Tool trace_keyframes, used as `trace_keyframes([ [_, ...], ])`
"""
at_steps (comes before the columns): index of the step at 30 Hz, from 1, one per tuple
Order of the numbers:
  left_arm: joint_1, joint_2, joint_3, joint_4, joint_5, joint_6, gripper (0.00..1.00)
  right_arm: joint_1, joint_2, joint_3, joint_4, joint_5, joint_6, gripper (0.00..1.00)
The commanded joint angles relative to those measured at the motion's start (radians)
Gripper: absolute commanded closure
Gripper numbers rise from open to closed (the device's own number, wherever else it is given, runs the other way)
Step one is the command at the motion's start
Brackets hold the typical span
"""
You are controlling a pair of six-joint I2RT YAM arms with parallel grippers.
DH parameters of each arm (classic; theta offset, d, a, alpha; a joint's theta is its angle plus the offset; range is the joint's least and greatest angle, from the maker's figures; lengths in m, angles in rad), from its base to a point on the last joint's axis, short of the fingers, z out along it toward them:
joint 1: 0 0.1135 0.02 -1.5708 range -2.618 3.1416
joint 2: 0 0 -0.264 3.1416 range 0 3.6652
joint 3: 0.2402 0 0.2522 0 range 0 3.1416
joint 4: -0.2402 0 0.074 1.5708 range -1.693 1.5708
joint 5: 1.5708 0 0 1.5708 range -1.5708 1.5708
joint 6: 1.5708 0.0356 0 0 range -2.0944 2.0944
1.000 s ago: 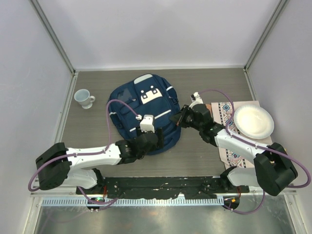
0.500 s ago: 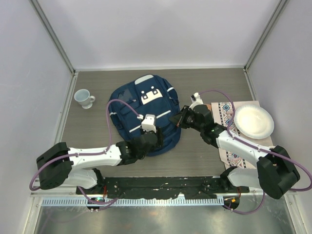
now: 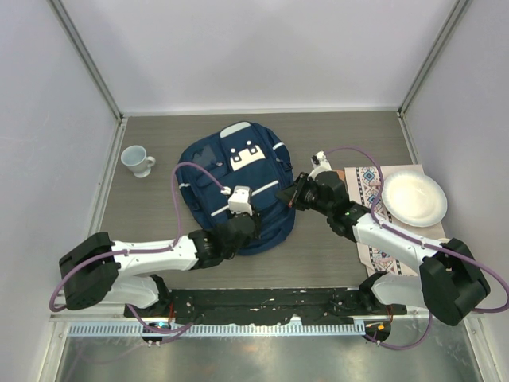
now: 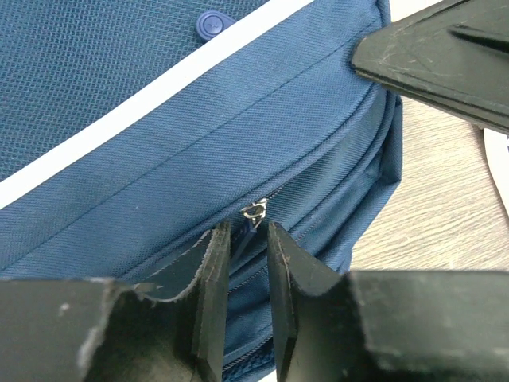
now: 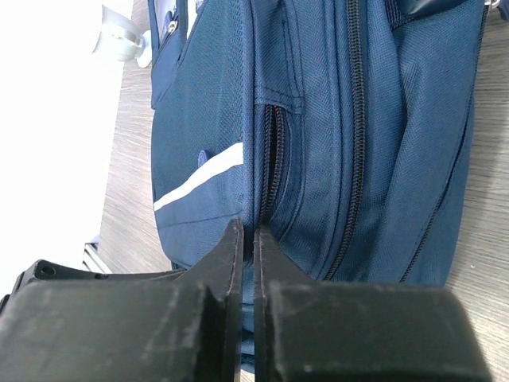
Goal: Pack the student bag
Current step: Unzip the student bag at the center of the board.
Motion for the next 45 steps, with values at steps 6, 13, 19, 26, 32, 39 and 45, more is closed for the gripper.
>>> trace_keyframes([
  [6, 0.021, 0.034, 0.039, -0.057, -0.072, -0.035, 1.0, 0.024, -0.042, 0.02, 0.083, -0.028, 0.003, 0.99],
  [13, 0.021, 0.011, 0.042, -0.267, -0.086, -0.105, 1.0, 0.016, -0.007, 0.08, 0.045, 0.06, -0.043, 0.99],
  [19, 0.021, -0.07, -0.012, -0.405, -0.116, -0.185, 1.0, -0.002, 0.059, 0.123, 0.07, 0.061, -0.042, 0.99],
  [26, 0.023, -0.138, -0.02, -0.534, -0.152, -0.217, 1.0, -0.011, 0.111, 0.158, 0.083, 0.08, -0.056, 0.99],
  [32, 0.023, -0.12, 0.042, -0.429, -0.114, -0.153, 1.0, -0.023, 0.176, 0.197, 0.056, 0.082, -0.106, 0.8],
  [39, 0.023, -0.02, 0.106, -0.308, 0.008, -0.085, 1.0, -0.023, -0.006, 0.042, -0.002, 0.087, -0.065, 0.44],
  [45, 0.023, -0.003, 0.088, -0.169, 0.086, -0.064, 1.0, -0.013, -0.059, -0.064, 0.057, -0.038, 0.063, 0.42],
])
